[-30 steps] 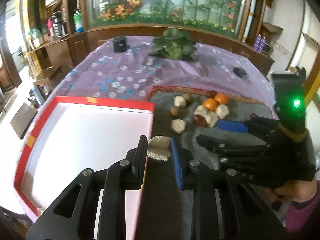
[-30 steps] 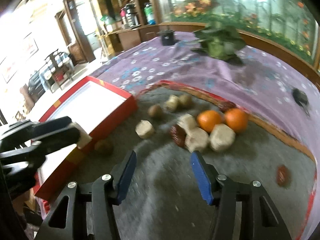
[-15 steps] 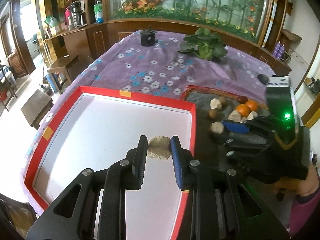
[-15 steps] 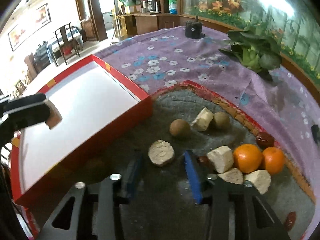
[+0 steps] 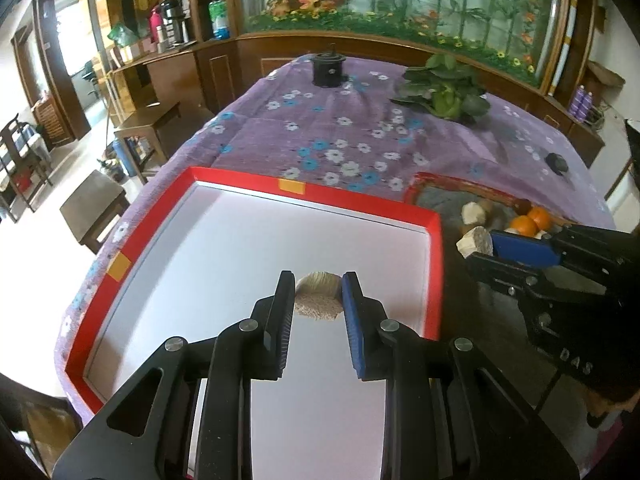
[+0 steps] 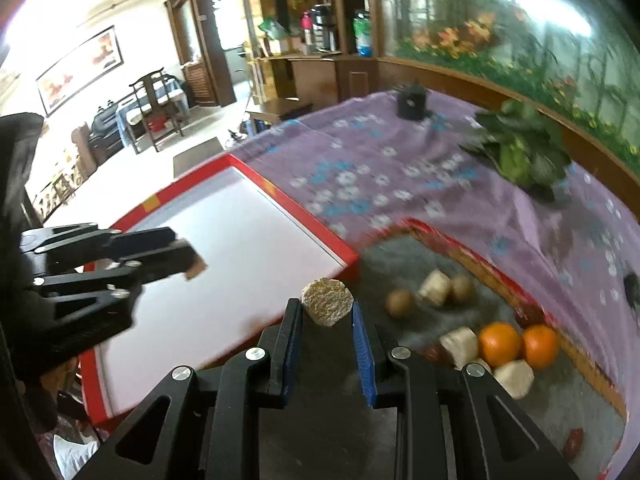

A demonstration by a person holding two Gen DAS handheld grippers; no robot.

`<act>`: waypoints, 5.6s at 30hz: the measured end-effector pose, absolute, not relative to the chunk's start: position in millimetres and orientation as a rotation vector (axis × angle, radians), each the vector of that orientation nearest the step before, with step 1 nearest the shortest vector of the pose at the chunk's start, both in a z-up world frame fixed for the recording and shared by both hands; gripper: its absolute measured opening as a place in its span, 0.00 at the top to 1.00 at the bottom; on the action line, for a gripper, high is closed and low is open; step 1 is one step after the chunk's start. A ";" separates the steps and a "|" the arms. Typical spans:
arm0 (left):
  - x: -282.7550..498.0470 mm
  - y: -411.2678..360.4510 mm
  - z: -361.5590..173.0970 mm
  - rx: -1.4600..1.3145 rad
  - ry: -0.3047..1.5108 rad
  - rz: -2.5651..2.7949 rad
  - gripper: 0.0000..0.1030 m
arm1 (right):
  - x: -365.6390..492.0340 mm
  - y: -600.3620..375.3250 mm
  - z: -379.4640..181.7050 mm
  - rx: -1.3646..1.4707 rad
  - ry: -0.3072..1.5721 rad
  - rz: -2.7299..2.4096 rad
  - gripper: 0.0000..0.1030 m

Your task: Organize fruits

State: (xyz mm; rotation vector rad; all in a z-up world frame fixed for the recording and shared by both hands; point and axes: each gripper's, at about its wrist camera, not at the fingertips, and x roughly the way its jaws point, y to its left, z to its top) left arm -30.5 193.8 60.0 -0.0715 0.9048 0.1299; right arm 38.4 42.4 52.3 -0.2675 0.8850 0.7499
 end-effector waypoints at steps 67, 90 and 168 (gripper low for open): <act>-53.1 122.4 61.5 -0.064 0.919 -0.013 0.43 | 2.2 -62.8 38.3 -0.197 0.942 0.566 0.51; -38.6 92.0 32.0 -0.067 0.962 -0.074 0.43 | -0.5 -92.4 23.3 -0.143 0.950 0.609 0.51; -45.6 170.6 56.9 -0.125 0.920 0.021 0.78 | 92.9 13.0 4.5 -0.164 0.998 0.643 0.61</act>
